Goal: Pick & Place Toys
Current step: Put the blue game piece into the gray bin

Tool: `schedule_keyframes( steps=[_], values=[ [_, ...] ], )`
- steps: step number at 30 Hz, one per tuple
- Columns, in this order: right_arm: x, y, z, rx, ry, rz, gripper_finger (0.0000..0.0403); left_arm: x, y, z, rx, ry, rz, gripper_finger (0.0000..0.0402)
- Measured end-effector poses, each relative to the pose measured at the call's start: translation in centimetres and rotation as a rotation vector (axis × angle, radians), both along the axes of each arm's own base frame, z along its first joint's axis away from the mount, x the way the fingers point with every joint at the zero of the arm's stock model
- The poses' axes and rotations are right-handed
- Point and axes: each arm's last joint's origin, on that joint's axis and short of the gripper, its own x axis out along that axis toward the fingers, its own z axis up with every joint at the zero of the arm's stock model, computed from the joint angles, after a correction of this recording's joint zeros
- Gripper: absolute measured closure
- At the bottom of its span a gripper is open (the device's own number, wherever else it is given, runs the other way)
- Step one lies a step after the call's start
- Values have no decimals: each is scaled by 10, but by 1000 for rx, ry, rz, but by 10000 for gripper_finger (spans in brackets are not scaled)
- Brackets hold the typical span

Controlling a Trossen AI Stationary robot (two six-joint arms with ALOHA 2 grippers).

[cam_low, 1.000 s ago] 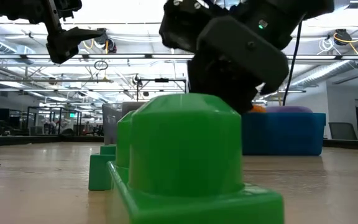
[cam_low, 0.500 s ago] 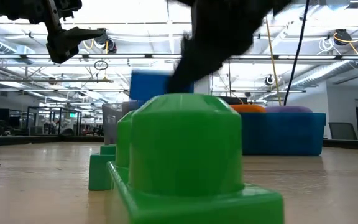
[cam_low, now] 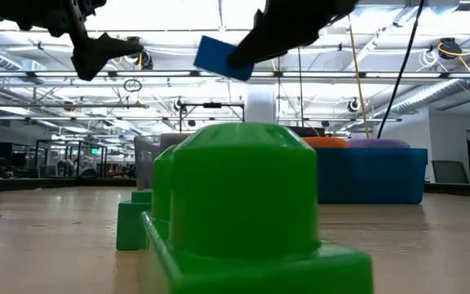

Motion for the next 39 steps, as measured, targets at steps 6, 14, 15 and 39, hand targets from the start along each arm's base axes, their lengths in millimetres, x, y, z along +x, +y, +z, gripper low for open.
schedule_keyframes(
  steps=[6, 14, 15, 39],
  values=[
    [-15, -64, 7, 43, -124, -107, 261, 1, 2, 4, 125, -44, 52, 62],
    [-32, -149, -2, 132, -296, -178, 278, 1, 4, 8, 378, -70, 92, 62],
    [-34, -159, -4, 134, -300, -197, 278, 1, 4, 8, 398, -69, 91, 62],
    [-32, -289, -80, 238, -248, -613, 210, 4, 20, 7, 873, -15, 114, 62]
  ],
)
